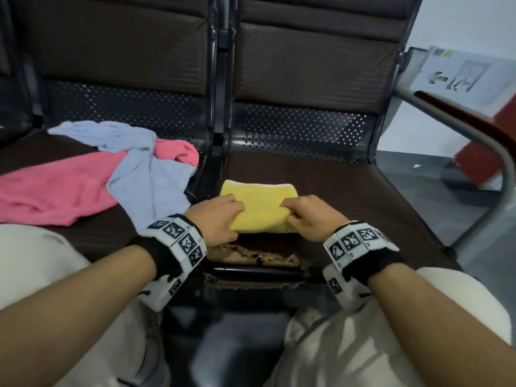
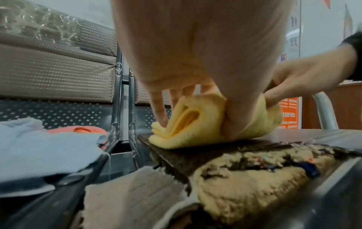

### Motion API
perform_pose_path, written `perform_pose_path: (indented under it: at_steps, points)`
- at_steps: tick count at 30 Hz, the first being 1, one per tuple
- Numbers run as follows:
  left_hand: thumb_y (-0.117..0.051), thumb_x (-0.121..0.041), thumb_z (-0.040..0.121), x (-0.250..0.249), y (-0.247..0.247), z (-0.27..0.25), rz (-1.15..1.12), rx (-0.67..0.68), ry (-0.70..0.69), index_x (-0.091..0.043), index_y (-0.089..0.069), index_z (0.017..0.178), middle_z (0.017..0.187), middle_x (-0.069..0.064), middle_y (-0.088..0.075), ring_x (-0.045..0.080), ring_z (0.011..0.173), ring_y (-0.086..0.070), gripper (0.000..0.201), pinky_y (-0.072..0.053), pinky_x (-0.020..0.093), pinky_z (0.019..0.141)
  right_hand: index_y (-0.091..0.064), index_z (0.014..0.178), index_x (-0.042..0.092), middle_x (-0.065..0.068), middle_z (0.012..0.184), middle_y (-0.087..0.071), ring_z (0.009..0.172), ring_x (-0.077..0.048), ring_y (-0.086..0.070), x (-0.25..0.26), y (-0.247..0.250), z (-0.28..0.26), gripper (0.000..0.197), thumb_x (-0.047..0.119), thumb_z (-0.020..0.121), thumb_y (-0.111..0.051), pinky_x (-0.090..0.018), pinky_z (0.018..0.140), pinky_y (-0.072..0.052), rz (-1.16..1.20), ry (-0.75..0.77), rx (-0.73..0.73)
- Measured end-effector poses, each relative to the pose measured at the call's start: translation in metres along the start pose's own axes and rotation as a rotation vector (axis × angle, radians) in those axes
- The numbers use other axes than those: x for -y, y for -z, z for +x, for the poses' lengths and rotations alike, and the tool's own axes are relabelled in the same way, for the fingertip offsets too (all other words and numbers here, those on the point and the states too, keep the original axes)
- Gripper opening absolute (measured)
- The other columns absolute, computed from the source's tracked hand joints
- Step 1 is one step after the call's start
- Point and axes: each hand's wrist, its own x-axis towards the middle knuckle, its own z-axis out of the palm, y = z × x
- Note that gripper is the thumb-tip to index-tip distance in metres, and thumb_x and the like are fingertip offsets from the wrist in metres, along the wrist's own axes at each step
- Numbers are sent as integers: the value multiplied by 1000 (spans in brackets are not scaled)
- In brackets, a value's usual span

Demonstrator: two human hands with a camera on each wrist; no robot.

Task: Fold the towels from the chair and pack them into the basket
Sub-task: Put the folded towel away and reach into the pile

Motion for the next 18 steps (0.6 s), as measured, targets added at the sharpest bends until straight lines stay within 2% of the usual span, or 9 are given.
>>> perform_pose_path:
  at_steps: [2,4,6,8,10,12,13,15,18]
  points:
    - [-60,-31,83,0,6,-1,-74,-29,30,-23,-52,108,111,3,-55,25,106,-54,27,-45,40,89,-60,102,13,-9,97,-63,96,-29,-57,1,1,-5,19,18,89,-46,-38,79,-46,45,-13,-9]
    - [-57,-27,85,0,14,-1,-176,-33,47,-26,-51,91,96,5,-59,27,96,-57,8,-46,37,83,-57,108,15,-3,101,-59,99,-24,-56,-1,1,-10,23,23,86,-55,-31,75,-40,82,-26,-4]
    - [-55,-22,85,2,22,-1,-247,-34,55,-25,-47,76,79,-3,-56,22,83,-54,13,-42,32,73,-50,110,21,2,103,-54,97,-20,-53,-3,2,-14,35,29,80,-67,-28,74,-36,98,-37,44]
    - [-53,-19,86,7,30,0,-308,-22,86,-24,-48,68,73,-4,-55,20,76,-53,19,-39,32,67,-44,106,27,3,104,-55,95,-18,-53,-6,5,-14,42,36,78,-73,-29,73,-38,154,-71,47]
    - [-52,-19,87,13,36,3,-374,9,130,-21,-50,69,78,2,-58,21,78,-54,18,-42,36,71,-47,103,26,5,97,-59,92,-16,-55,-9,8,-11,39,43,79,-72,-27,68,-39,238,-116,-41]
    - [-52,-18,87,20,39,8,-478,41,192,-17,-55,76,84,5,-59,21,80,-56,12,-47,36,73,-53,101,19,4,92,-60,91,-17,-58,-9,10,-5,37,46,81,-69,-27,67,-43,294,-147,-128]
    - [-53,-17,87,23,40,11,-557,55,228,-14,-58,83,86,6,-59,22,82,-58,7,-49,36,72,-55,104,14,1,96,-63,94,-19,-59,-9,10,-1,41,47,83,-67,-31,72,-46,315,-166,-156]
    - [-52,-13,87,27,40,17,-717,78,297,-11,-59,97,90,6,-60,22,84,-60,12,-54,35,66,-57,115,8,-5,110,-64,102,-23,-59,-9,10,8,49,48,87,-61,-41,87,-49,366,-223,-174]
    - [-52,-9,89,34,38,28,-836,95,357,-10,-56,102,95,8,-59,23,86,-60,14,-55,35,62,-61,113,8,-7,110,-66,102,-23,-61,-9,7,24,42,44,91,-57,-44,91,-49,438,-322,-157]
